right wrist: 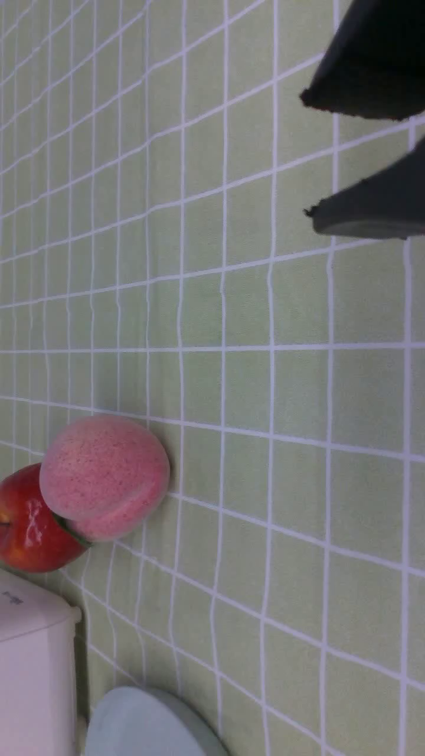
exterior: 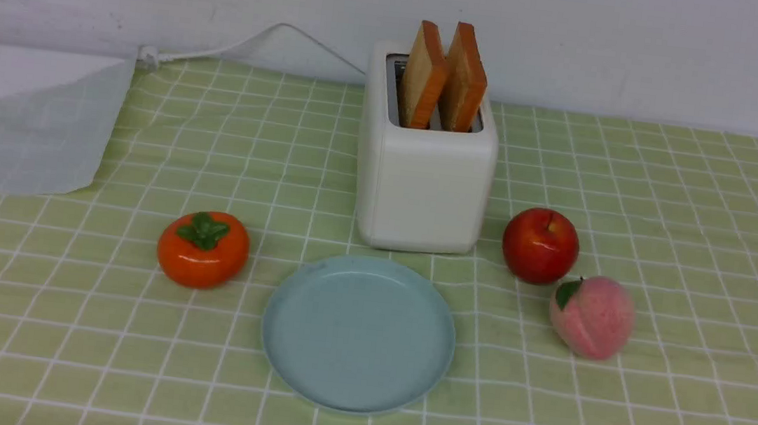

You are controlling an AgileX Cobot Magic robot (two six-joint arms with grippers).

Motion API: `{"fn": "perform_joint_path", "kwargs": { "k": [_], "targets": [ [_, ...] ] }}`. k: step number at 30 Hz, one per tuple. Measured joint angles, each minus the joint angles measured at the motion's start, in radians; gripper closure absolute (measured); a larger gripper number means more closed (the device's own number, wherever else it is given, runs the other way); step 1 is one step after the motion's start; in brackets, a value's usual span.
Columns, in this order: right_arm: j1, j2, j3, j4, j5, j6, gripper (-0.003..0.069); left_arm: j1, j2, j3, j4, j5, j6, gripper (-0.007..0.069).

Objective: Take toasted bread from bread machine on green coffee tablecloth place on plate.
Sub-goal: 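Reach for a toast slice standing in the toaster with the left gripper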

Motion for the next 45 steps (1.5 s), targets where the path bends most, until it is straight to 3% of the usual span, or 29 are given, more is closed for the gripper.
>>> {"fn": "perform_joint_path", "kwargs": {
  "k": [32, 39, 45],
  "targets": [
    [0.000, 0.000, 0.000, 0.000, 0.000, 0.000, 0.0419, 0.000, 0.000, 0.000, -0.006, -0.049, -0.004, 0.0387],
    [0.000, 0.000, 0.000, 0.000, 0.000, 0.000, 0.0419, 0.000, 0.000, 0.000, -0.210, -0.205, -0.100, 0.0387],
    [0.000, 0.000, 0.000, 0.000, 0.000, 0.000, 0.0419, 0.000, 0.000, 0.000, -0.482, -0.413, -0.137, 0.0387]
  ]
}}
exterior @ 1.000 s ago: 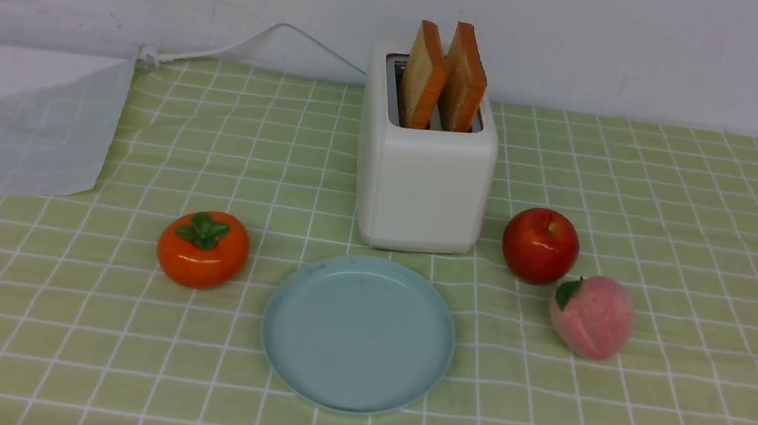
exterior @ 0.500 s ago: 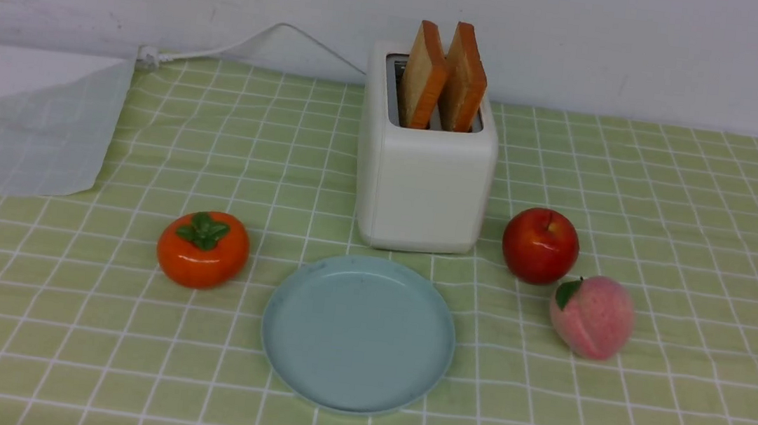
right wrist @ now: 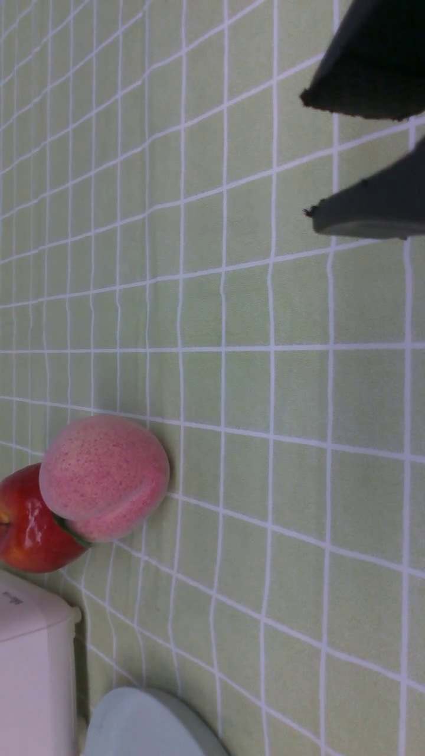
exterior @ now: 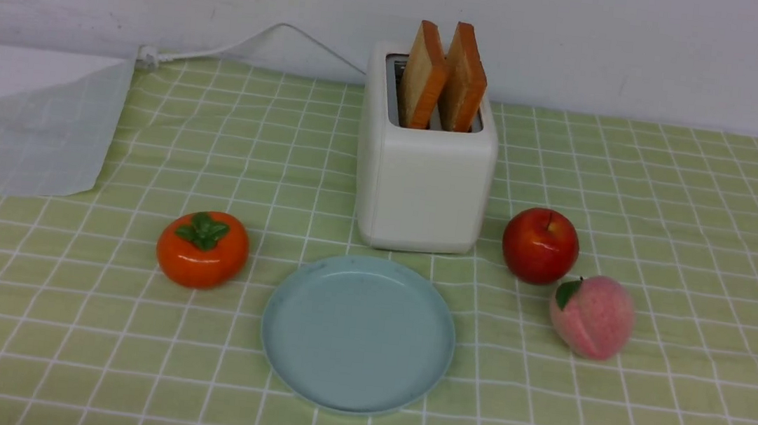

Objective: Take toasted bread from bread machine on green coffee tablecloth place on plate.
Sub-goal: 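Reach for a toast slice standing in the toaster with the left gripper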

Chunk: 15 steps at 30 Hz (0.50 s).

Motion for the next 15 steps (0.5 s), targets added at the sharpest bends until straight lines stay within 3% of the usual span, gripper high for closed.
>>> {"fn": "perform_joint_path", "kwargs": {
  "k": [6, 11, 15],
  "targets": [
    [0.000, 0.000, 0.001, -0.046, -0.014, -0.001, 0.0419, 0.000, 0.000, -0.025, -0.119, 0.045, 0.025, 0.0411],
    [0.000, 0.000, 0.008, -0.029, -0.163, 0.064, 0.0419, 0.000, 0.011, -0.221, -0.081, 0.253, 0.194, 0.0609],
    [0.000, 0.000, 0.008, -0.002, -0.397, 0.165, 0.0419, -0.007, 0.139, -0.367, -0.067, 0.396, 0.341, 0.0638]
  ]
}}
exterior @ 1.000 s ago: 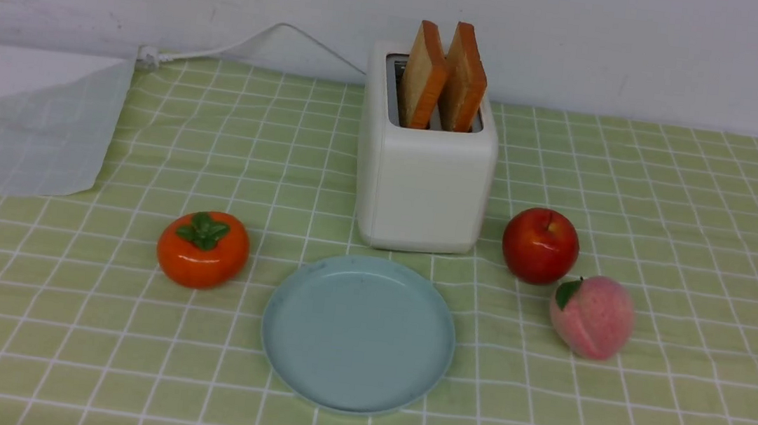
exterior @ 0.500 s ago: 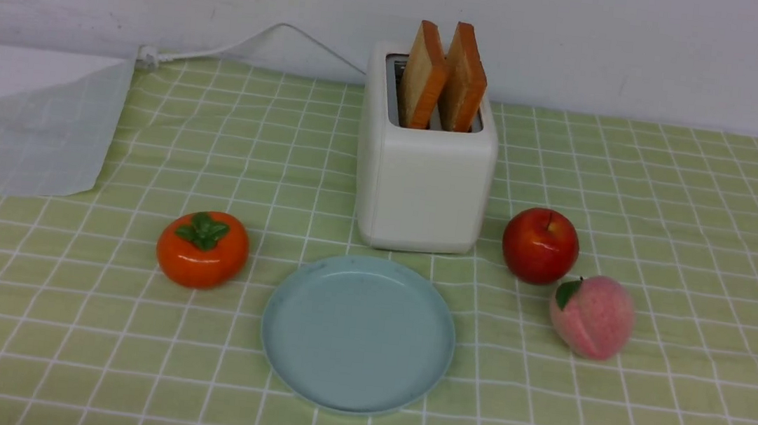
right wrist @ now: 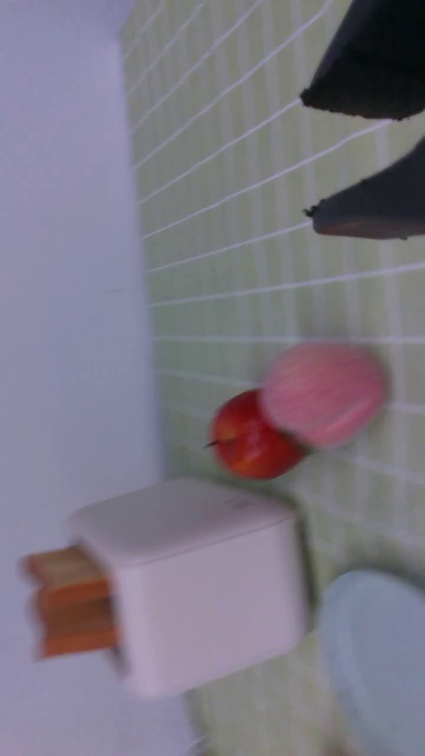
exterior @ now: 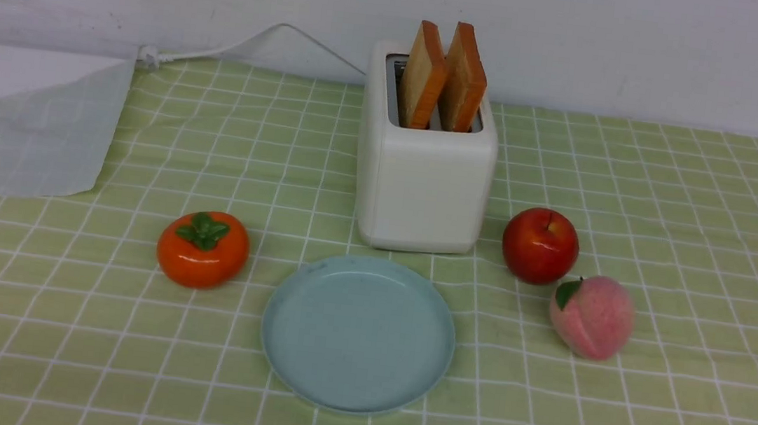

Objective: Take toasted bread from bread machine on green coffee tablecloth place on plate.
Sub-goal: 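Reach for a toast slice standing in the toaster with the left gripper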

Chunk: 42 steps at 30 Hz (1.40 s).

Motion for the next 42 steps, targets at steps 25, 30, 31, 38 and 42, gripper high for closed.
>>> {"fn": "perform_joint_path", "kwargs": {
  "k": [25, 30, 31, 38, 42],
  "targets": [
    [0.370, 0.463, -0.519, -0.820, 0.122, 0.961, 0.0661, -0.598, 1.118, -0.578, -0.159, -0.531, 0.594, 0.0638],
    [0.616, 0.647, -0.605, -0.845, 0.337, 0.976, 0.0659, -0.626, 1.313, -0.688, -0.166, -0.659, 0.591, 0.0637],
    [0.616, 0.652, -0.605, -0.841, 0.359, 0.972, 0.0659, -0.626, 1.319, -0.692, -0.166, -0.659, 0.590, 0.0637],
    [0.775, 0.692, -0.729, -0.556, 0.845, 0.610, 0.0655, -0.626, 1.459, -0.811, -0.128, -0.665, 0.520, 0.0598],
    [0.779, 0.671, -0.740, -0.475, 0.890, 0.505, 0.0655, -0.626, 1.502, -0.859, -0.066, -0.669, 0.470, 0.0552]
  ]
}}
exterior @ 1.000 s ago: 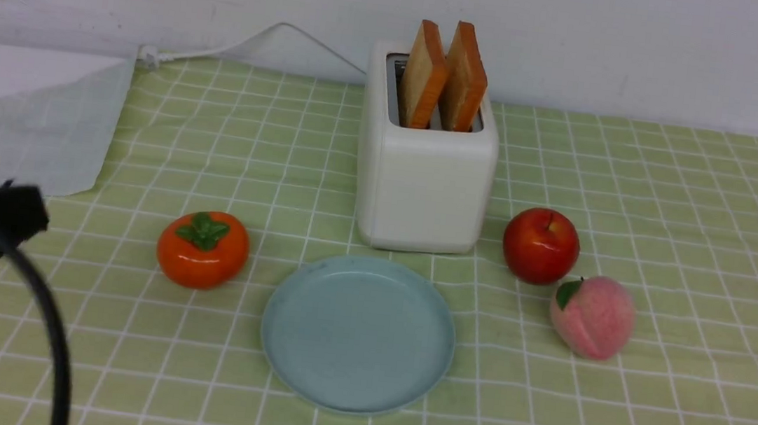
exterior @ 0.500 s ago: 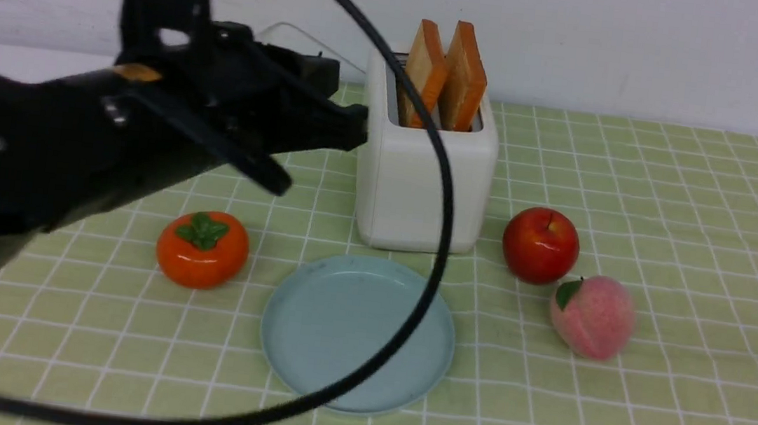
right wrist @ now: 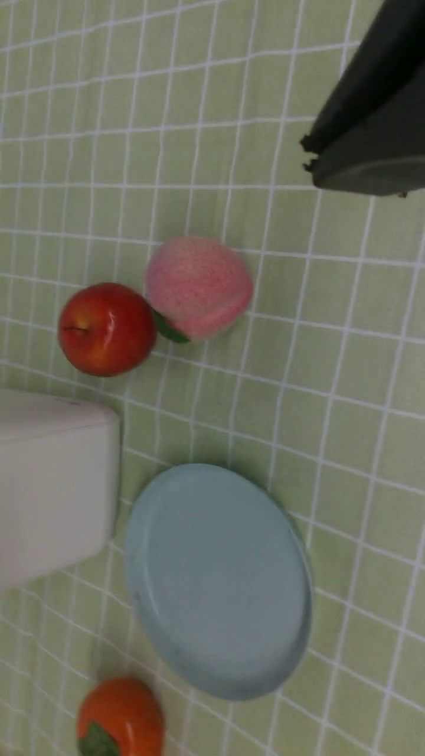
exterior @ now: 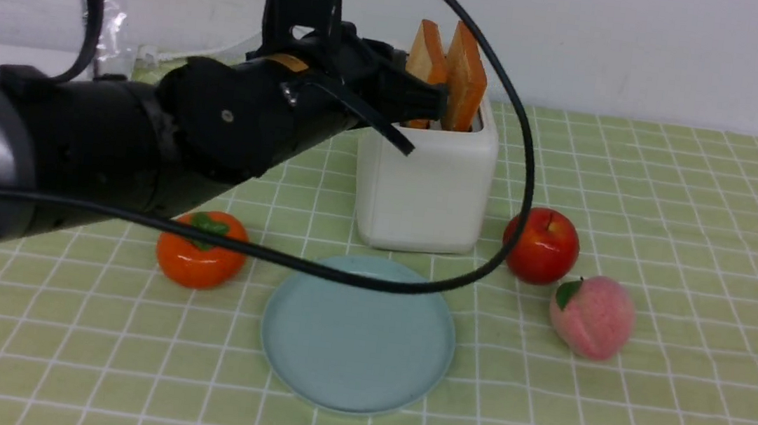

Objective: Take toasted bread from bread machine on green coffee tablecloth place on plate.
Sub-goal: 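Reach for a toast slice standing in the toaster with the left gripper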

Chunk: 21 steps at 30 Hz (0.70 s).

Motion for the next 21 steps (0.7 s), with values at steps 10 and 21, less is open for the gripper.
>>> {"fn": "perform_joint_path", "kwargs": {
  "k": [10, 21],
  "targets": [
    [0.001, -0.211, 0.076, 0.016, -0.246, -0.066, 0.0657, 0.000, 0.094, -0.041, 0.214, -0.085, -0.263, 0.0256],
    [0.001, -0.328, 0.234, -0.005, -0.415, -0.042, 0.0657, 0.000, 0.233, -0.042, 0.551, -0.267, -0.434, 0.0197]
  ]
}}
